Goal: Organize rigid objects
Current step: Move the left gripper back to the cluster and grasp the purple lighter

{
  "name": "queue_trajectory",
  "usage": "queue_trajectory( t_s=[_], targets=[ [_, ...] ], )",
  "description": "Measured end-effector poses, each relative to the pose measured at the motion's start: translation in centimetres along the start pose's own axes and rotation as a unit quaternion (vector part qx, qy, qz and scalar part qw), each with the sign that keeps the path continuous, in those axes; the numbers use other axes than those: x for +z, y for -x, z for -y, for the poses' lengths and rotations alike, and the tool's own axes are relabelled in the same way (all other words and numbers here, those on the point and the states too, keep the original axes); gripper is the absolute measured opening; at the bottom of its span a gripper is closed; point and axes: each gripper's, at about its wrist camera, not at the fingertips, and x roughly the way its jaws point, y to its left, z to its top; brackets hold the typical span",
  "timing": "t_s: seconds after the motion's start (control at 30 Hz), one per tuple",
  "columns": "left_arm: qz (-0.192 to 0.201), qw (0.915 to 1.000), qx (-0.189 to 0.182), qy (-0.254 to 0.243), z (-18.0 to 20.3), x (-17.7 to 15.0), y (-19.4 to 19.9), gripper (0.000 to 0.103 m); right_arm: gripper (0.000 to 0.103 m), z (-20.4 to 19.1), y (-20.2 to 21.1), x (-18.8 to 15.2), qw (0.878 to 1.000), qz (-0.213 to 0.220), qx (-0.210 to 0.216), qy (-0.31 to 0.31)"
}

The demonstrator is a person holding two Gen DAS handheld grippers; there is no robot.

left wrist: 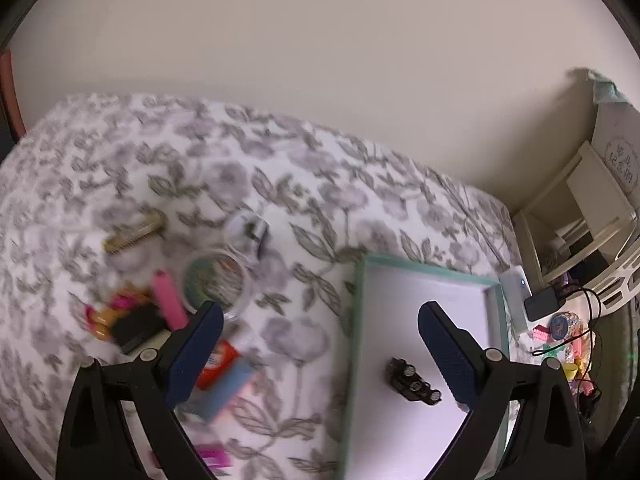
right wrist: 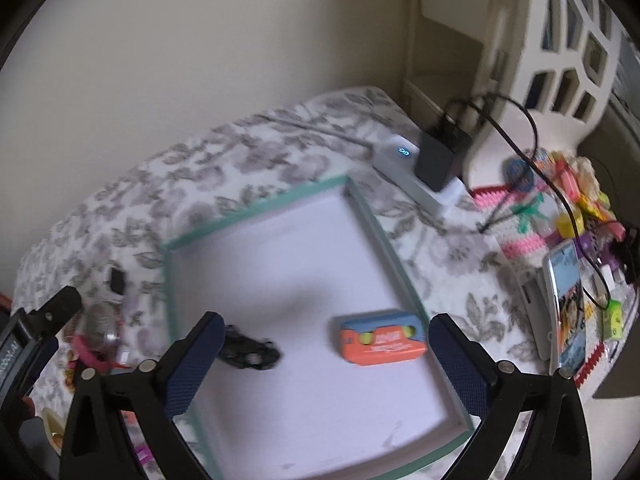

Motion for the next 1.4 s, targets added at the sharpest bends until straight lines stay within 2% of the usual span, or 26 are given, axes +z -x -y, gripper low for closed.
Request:
queue_trajectory(
  t_s=[0.17,0.37,0.43,0.53,0.73,0.97,1.13,1.27,1.4],
  targets=[
    [0.006,0.9988,0.03,-0.038,-1.9,1.2,3.2,0.098,0.103,-2.7,2.4,0.1,0.999,0.017,0.037,0.025],
    [0.008,0.9962,0.077,-0.039,-5.7,2.1,6.9,0.098,0.103,-5.9,4.4,-0.6,0.995,0.022,0.083,0.053],
    [0.008,0.9951,0.092,-0.033,-7.1,1.8,7.3,0.098,0.103,-6.8,4.6,-1.2,0.993,0.02,0.101,0.059],
    [0.002,0.9923,0.121,-0.027,-9.5,0.7,7.1,0.098,0.103,-8.4,4.0,-2.4,0.991,0.005,0.105,0.078],
    [-0.035,0.9897,0.138,-0.017,-13.4,-2.5,5.2,0.098,0.103,-12.1,1.6,-5.5,0.985,-0.043,0.109,0.131],
    [-0.073,0.9888,0.128,-0.024,-14.9,-6.1,2.3,0.098,0.103,-14.8,-1.8,-8.7,0.976,-0.095,0.094,0.173],
    [-0.094,0.9883,0.116,-0.033,-14.9,-8.0,0.0,0.098,0.103,-15.2,-4.1,-9.9,0.971,-0.136,0.096,0.17],
    [-0.108,0.9864,0.114,-0.047,-14.7,-9.0,-1.5,0.098,0.103,-15.1,-5.1,-10.4,0.971,-0.149,0.071,0.175],
    [-0.119,0.9849,0.1,-0.075,-13.8,-9.9,-2.5,0.098,0.103,-14.1,-4.9,-9.6,0.975,-0.143,0.062,0.155]
  ],
)
